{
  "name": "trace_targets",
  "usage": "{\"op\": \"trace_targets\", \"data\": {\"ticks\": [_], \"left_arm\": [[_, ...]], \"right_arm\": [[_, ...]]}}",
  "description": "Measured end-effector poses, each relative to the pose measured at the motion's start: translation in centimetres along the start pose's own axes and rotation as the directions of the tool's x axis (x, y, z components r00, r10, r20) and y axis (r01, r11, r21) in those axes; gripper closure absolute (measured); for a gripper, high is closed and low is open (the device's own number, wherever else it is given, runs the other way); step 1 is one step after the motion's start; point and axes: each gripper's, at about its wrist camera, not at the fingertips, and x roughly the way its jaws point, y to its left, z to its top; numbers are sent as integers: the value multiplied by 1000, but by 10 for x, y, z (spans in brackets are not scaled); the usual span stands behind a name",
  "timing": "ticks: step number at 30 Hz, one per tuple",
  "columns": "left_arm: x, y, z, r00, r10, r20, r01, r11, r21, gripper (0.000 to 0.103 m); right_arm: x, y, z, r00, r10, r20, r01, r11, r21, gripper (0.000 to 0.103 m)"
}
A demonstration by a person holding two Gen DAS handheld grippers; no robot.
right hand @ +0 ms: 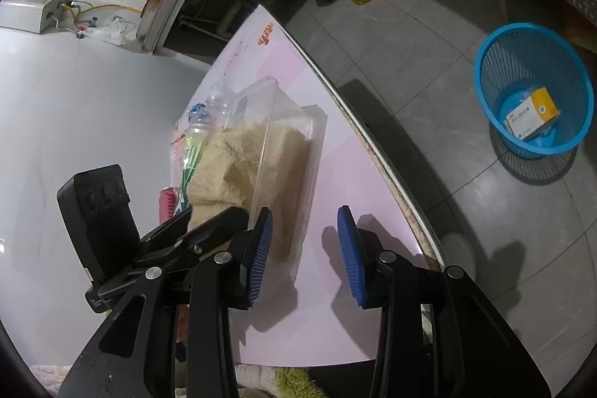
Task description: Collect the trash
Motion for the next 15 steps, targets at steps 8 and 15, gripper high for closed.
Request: {"op": "trace_targets", "data": {"ticks": [8, 15], "left_arm": [[-11, -3, -3, 999, 9, 35, -9, 1000, 9, 102], [-74, -13, -6, 976, -12, 215, 10, 1000, 10, 103]], "right_arm": [[-5, -2, 0, 1000, 3, 15, -3, 1000, -3, 66], [-9, 0, -4, 1000, 5, 27, -4, 1000, -11, 66]]}}
